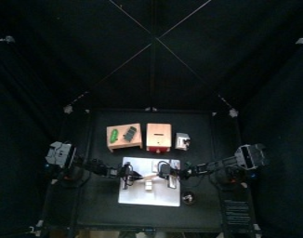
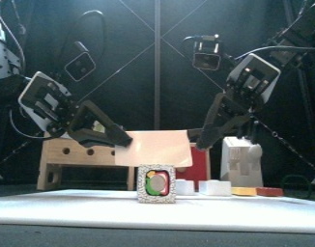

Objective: Cut first piece of sushi

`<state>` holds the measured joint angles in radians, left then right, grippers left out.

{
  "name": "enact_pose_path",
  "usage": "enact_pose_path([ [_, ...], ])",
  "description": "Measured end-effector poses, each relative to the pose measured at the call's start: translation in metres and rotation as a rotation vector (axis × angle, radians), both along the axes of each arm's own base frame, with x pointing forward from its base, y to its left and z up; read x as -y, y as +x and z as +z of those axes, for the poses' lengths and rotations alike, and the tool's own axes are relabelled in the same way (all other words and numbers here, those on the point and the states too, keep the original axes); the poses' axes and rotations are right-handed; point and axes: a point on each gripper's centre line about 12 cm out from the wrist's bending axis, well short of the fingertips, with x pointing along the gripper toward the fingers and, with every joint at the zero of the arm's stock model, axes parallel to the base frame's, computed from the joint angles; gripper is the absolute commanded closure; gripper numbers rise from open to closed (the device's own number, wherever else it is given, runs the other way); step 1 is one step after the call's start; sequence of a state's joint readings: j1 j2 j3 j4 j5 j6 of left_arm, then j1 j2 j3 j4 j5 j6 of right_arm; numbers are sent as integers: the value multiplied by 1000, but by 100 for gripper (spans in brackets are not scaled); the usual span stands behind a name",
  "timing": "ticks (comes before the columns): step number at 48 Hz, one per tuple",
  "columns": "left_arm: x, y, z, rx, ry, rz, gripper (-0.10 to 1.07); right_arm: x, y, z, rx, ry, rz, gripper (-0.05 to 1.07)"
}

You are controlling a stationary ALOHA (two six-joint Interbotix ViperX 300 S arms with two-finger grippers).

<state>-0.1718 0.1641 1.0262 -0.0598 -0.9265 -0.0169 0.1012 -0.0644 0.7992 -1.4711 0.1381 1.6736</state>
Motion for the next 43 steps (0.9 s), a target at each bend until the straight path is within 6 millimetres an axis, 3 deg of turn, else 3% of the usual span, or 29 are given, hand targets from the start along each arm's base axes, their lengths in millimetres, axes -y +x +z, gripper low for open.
enact_pose_path([
  [43, -6, -3, 4, 5, 0, 18, 54, 0, 2, -5, -15, 22, -33, 57],
])
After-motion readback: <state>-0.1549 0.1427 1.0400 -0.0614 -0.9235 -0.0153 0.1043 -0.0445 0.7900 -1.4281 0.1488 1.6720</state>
